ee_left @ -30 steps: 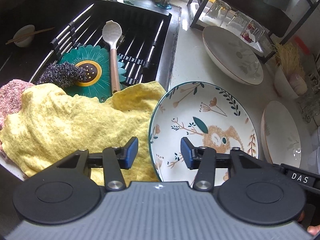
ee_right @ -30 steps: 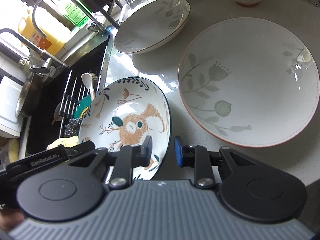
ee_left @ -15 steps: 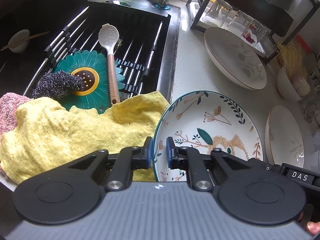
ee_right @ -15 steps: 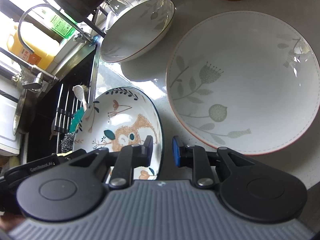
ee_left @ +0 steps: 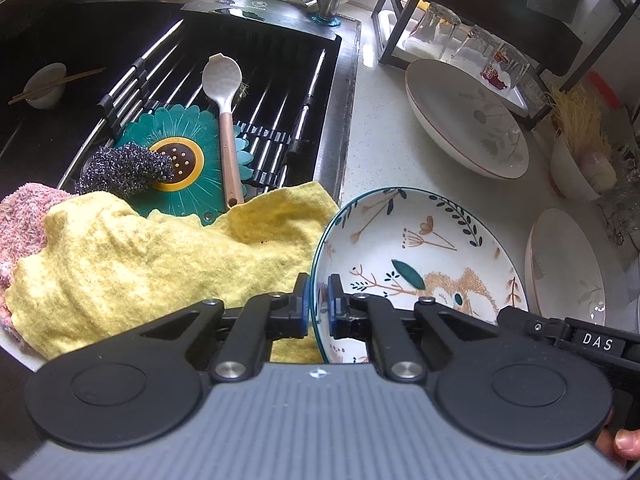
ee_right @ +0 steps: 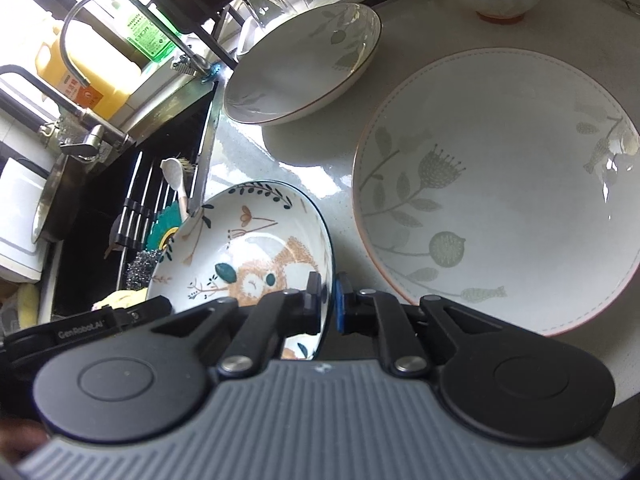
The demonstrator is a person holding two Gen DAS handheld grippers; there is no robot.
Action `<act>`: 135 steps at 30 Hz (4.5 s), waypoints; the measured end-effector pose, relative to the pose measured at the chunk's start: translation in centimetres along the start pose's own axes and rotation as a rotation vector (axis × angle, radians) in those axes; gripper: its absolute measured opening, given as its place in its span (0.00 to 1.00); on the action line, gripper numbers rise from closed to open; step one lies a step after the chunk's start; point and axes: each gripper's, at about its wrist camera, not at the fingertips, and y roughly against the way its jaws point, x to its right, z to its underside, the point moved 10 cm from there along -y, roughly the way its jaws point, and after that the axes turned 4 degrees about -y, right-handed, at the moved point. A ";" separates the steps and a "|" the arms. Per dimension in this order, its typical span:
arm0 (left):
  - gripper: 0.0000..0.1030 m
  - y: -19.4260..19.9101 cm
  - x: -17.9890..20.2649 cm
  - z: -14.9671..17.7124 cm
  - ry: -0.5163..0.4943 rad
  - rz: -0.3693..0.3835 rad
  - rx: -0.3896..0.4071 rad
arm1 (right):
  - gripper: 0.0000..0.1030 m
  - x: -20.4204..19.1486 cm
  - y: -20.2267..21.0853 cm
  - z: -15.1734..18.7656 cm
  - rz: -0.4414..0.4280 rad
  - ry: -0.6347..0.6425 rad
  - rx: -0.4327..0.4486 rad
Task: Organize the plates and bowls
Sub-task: 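Close both grippers on the rim of the floral plate, then lift the floral plate with both grippers and lower it onto the open counter, then open both grippers and release the floral plate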
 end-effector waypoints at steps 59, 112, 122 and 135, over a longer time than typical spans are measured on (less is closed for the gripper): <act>0.11 -3.2 20.3 -2.5 -0.299 0.199 -0.047 | 0.10 13.2 10.7 -6.2 0.109 -0.055 0.295; 0.11 10.5 26.4 -1.0 -0.372 0.149 0.226 | 0.12 10.2 19.9 -7.3 0.056 0.105 0.447; 0.26 14.5 26.9 1.7 -0.350 0.142 0.241 | 0.12 7.9 24.6 -6.0 0.003 0.197 0.480; 0.42 18.0 25.1 4.5 -0.284 0.101 0.262 | 0.59 7.9 27.6 -3.1 -0.045 0.251 0.461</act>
